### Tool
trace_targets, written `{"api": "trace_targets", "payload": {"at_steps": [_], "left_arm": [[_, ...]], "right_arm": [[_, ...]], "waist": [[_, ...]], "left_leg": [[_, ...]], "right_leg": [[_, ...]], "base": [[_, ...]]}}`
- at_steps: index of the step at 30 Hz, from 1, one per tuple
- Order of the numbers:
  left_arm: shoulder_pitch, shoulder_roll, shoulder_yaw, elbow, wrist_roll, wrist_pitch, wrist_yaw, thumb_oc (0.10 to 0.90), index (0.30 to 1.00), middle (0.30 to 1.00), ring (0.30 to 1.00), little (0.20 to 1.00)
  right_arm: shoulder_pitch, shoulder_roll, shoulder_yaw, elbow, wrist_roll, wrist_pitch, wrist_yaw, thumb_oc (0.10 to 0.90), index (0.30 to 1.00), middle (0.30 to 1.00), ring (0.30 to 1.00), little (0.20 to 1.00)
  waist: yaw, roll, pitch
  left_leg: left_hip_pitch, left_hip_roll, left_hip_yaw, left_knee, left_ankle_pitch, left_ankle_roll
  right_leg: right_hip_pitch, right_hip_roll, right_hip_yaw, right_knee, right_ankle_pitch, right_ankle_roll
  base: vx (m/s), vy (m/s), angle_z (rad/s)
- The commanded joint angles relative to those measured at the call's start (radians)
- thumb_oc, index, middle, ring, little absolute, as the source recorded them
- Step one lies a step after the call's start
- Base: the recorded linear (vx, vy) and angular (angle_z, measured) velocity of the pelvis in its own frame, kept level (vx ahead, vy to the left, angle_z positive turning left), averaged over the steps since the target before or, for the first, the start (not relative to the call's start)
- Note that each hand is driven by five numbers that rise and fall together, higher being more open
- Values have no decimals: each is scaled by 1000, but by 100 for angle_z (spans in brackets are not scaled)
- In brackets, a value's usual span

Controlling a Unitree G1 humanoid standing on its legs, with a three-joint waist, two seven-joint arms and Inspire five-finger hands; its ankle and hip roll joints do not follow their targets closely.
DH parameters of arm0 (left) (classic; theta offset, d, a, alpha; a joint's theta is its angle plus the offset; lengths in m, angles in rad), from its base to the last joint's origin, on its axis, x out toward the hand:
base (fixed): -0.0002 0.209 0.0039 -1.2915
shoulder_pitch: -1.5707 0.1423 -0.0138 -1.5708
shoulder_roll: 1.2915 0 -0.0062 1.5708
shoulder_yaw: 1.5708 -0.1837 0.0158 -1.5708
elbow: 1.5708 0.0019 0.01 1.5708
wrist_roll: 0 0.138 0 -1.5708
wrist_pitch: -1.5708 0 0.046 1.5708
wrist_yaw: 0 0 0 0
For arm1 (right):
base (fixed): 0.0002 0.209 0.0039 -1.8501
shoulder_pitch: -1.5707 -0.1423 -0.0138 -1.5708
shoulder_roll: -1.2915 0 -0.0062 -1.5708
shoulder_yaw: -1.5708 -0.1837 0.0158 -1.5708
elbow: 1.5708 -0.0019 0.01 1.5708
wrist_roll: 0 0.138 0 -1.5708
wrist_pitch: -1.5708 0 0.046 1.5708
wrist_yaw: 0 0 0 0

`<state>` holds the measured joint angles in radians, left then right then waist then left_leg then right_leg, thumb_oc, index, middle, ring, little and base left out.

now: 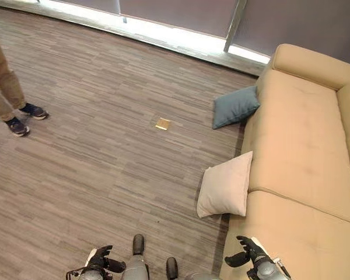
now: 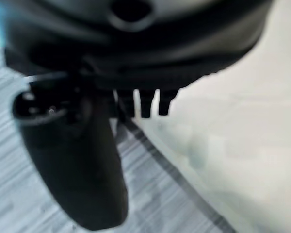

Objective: Pick up all the scattered cushions and arrange them neatly on the sofa.

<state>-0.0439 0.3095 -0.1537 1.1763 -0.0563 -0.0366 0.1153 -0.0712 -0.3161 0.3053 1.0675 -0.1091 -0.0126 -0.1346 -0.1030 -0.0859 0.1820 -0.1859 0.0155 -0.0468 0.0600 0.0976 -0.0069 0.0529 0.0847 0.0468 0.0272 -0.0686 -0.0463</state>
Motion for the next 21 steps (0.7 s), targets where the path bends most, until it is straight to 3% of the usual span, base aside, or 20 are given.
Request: {"api": "trace_targets", "payload": {"at_steps": [1, 3, 4, 5, 7, 8, 10, 12, 14, 17, 18, 20, 21], "left_arm": [[11, 61, 3, -55, -4, -23, 13, 800, 900, 900, 900, 900], [8, 66, 5, -56, -5, -23, 13, 800, 900, 900, 900, 900], [1, 80, 4, -57, -2, -25, 19, 800, 900, 900, 900, 900], [2, 82, 6, -58, -4, -27, 19, 800, 900, 900, 900, 900], [8, 83, 15, -57, -15, -28, 15, 800, 900, 900, 900, 900], [8, 83, 15, -57, -15, -28, 15, 800, 900, 900, 900, 900], [5, 80, 17, -37, -13, -29, 12, 800, 900, 900, 900, 900], [2, 77, 15, -34, -11, -29, 12, 800, 900, 900, 900, 900], [-7, 72, 15, -29, -13, -31, 9, 800, 900, 900, 900, 900], [-5, 59, 7, -36, -10, -35, 2, 800, 900, 900, 900, 900], [2, 48, -3, -40, 3, -35, -3, 800, 900, 900, 900, 900], [13, 36, -16, -45, 17, -33, -13, 800, 900, 900, 900, 900], [17, 31, -24, -48, 23, -33, -14, 800, 900, 900, 900, 900]], "right_arm": [[-17, -11, 2, -26, -19, -13, -4, 800, 900, 900, 900, 900], [-20, -5, 8, -25, -21, -13, -2, 800, 900, 900, 900, 900], [-17, 8, 17, -29, -20, -16, -3, 800, 900, 900, 900, 900], [-14, 11, 18, -28, -20, -18, -3, 800, 900, 900, 900, 900], [-24, 12, 20, -4, -26, -16, -2, 800, 900, 900, 900, 900], [-24, 12, 20, -4, -26, -16, -2, 800, 900, 900, 900, 900], [-35, 8, 26, -1, -31, -16, -2, 800, 900, 900, 900, 900], [-37, 6, 29, 0, -34, -15, -2, 800, 900, 900, 900, 900], [-38, 5, 35, -2, -42, -12, -1, 800, 900, 900, 900, 900], [-26, 3, 35, -2, -44, -12, -3, 800, 900, 900, 900, 900], [-5, 1, 31, 6, -42, -13, -3, 800, 900, 900, 900, 900], [11, -3, 24, 19, -44, -9, 0, 800, 900, 900, 900, 900], [15, -4, 21, 18, -41, -12, 0, 800, 900, 900, 900, 900]], "waist": [[7, -36, -22], [10, -36, -14], [12, -26, -3], [12, -26, -3], [12, -25, -11], [13, -25, -9], [-2, -35, -13], [-4, -35, -6], [-6, -31, -4], [-14, -42, -6], [-24, -34, -21], [-30, -26, -35], [-38, -21, -45]], "left_leg": [[-23, -37, 51, 115, -149, 22], [-13, -34, 65, 111, -153, 29], [24, -22, 107, 96, -170, 39], [40, -22, 121, 91, -177, 42], [88, -27, 150, 54, -191, 41], [91, -26, 150, 53, -192, 40], [136, -54, 162, 27, -217, 46], [159, -63, 163, 24, -232, 49], [194, -73, 165, 18, -268, 47], [204, -98, 172, 34, -281, 51], [220, -104, 168, 69, -317, 47], [214, -91, 190, 154, -345, 23], [206, -73, 205, 222, -327, -1]], "right_leg": [[-164, -185, 22, 359, 22, 136], [-185, -187, 26, 403, 34, 135], [-226, -219, -49, 458, 43, 135], [-230, -231, -84, 445, 41, 138], [-253, -222, -173, 334, 26, 137], [-251, -221, -173, 332, 26, 136], [-311, -187, -237, 198, 72, 147], [-322, -175, -259, 166, 91, 152], [-338, -167, -332, 122, 94, 168], [-316, -174, -367, 77, 94, 153], [-300, -164, -326, 90, 83, 123], [-269, -172, -344, 80, 72, 106], [-240, -162, -339, 65, 66, 95]], "base": [[135, 252, -50], [85, 197, -49], [136, 226, -42], [207, 293, -64], [233, 146, -72], [199, 82, -72], [228, 75, -59], [251, 64, -53], [281, 54, -39], [194, -21, -3], [307, -22, 26], [338, -44, 27], [272, -97, 10]]}}
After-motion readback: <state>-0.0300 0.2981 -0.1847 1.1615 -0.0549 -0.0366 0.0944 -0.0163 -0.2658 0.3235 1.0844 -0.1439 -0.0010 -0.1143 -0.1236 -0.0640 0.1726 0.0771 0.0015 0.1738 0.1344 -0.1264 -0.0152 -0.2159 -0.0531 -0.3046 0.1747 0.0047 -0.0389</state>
